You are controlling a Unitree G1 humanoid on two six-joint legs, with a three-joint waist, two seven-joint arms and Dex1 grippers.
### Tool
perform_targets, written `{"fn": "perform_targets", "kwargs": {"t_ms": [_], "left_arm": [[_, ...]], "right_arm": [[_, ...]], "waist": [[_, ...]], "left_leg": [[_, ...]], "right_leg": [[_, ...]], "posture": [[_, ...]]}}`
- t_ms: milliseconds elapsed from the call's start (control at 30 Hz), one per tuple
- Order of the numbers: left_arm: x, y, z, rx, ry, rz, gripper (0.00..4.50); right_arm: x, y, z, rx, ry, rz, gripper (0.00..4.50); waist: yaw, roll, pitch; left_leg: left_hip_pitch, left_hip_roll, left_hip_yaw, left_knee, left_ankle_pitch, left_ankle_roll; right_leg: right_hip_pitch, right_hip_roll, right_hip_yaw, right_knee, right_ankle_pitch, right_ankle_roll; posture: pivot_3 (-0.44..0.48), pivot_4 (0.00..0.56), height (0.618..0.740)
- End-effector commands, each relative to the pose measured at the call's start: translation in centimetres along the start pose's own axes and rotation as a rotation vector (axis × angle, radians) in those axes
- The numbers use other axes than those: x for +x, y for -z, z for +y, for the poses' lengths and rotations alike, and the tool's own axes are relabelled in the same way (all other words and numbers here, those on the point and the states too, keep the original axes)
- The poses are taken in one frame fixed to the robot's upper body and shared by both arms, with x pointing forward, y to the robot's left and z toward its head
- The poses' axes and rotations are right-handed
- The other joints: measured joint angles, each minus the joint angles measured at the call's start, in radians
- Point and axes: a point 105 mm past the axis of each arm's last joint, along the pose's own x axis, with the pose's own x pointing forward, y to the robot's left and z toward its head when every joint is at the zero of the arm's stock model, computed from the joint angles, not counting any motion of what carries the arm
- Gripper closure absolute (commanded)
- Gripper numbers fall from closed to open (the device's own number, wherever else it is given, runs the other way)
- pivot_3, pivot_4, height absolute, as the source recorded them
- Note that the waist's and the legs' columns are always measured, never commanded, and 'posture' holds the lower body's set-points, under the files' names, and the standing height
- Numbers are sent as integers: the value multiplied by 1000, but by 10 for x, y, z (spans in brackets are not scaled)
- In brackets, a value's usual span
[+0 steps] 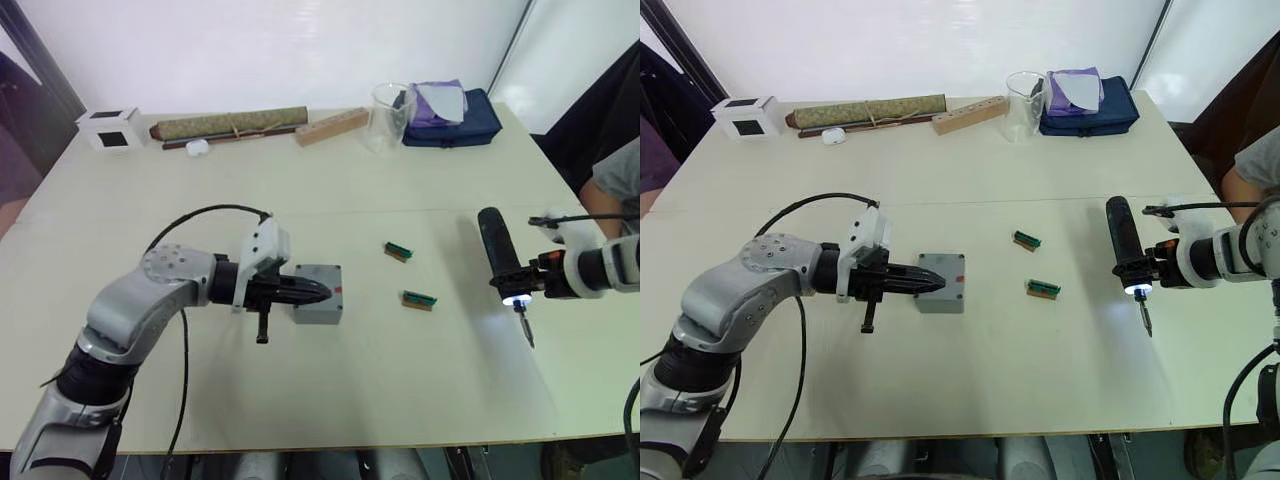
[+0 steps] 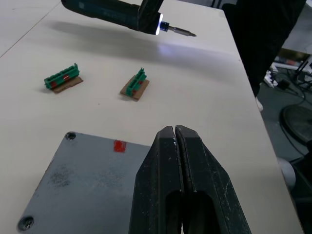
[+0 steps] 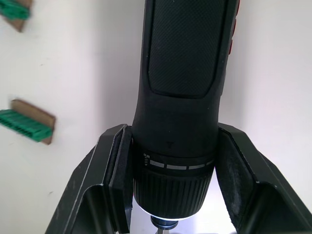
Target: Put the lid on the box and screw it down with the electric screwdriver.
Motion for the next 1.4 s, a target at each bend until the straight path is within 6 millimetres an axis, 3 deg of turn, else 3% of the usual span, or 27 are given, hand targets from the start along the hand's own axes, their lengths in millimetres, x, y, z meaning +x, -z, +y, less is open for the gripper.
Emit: {"fn": "perform_targets", "kwargs": {"t_ms": [33,133,200,333,367,500,667,800,867,933,1000,1167,1267,1400], "left_arm": [[-2,-2,-1,30,-12,1,4500],[-3,0,-1,24,-16,9,4500],[-6,1,1,17,-22,13,4500],[-10,3,6,4,-42,17,4500],[-12,3,8,2,-50,15,4500],[-21,3,19,-14,-105,3,4500],[-42,4,28,-62,-189,-8,4500],[-67,9,23,-134,-256,4,4500],[-77,16,19,-172,-283,29,4500],[-90,30,8,-240,-307,72,4500],[-101,47,-9,-334,-309,121,4500],[-101,71,-33,-432,-308,170,4500],[-100,80,-46,-481,-297,180,4500],[-96,94,-69,-542,-255,213,4500]], "right_arm": [[-2,-11,3,-38,-4,-55,2370],[6,-4,-5,-68,43,-34,2370],[7,-3,-9,-90,67,-34,1437],[7,-6,-11,-143,98,-59,205],[7,-8,-11,-152,101,-69,73],[3,-22,-8,-247,122,-148,73],[-24,-59,9,-438,143,-351,73],[-53,-83,59,-615,-36,-599,73],[-59,-73,82,-690,-170,-656,73],[-52,-33,103,-689,-389,-580,73],[-39,21,117,-705,-565,-404,73],[-24,88,123,-705,-681,-156,73],[-19,111,124,-702,-715,-80,73],[-13,121,114,-705,-698,-30,73]], "waist": [[0,0,0],[1,0,0],[3,0,0],[2,0,0],[2,0,0],[1,0,0],[-5,0,0],[-5,0,0],[-2,-1,0],[3,-4,-1],[9,-7,-3],[14,-6,-2],[13,-10,-2],[5,-11,-3]], "left_leg": [[0,0,0,0,0,0],[0,0,0,0,0,0],[0,0,0,0,0,0],[0,0,0,2,0,-1],[0,0,0,2,0,-1],[0,0,0,2,0,-1],[0,0,0,2,0,-1],[1,0,0,2,0,-1],[1,0,-1,1,1,-1],[1,0,-1,1,0,-1],[1,1,-3,0,0,-1],[2,0,-1,6,0,-1],[11,1,0,10,0,-1],[16,3,-1,10,0,-1]], "right_leg": [[0,0,0,0,0,0],[0,0,0,0,0,0],[0,0,0,0,0,0],[1,-1,0,1,1,1],[1,-1,0,1,1,1],[1,-1,0,1,1,1],[1,-1,0,1,1,2],[1,-1,0,2,1,2],[1,-1,-1,2,1,2],[1,-1,-1,2,1,2],[3,-1,-3,1,1,1],[6,-6,0,1,2,3],[18,-5,-1,-1,0,-1],[22,-5,-2,-1,0,-2]], "posture": [[0,150,740],[0,150,740],[0,150,740],[0,150,740],[0,150,740],[0,150,740],[0,150,740],[0,150,740],[0,150,740],[0,150,740],[0,150,740],[0,150,740],[0,150,740],[0,150,740]]}}
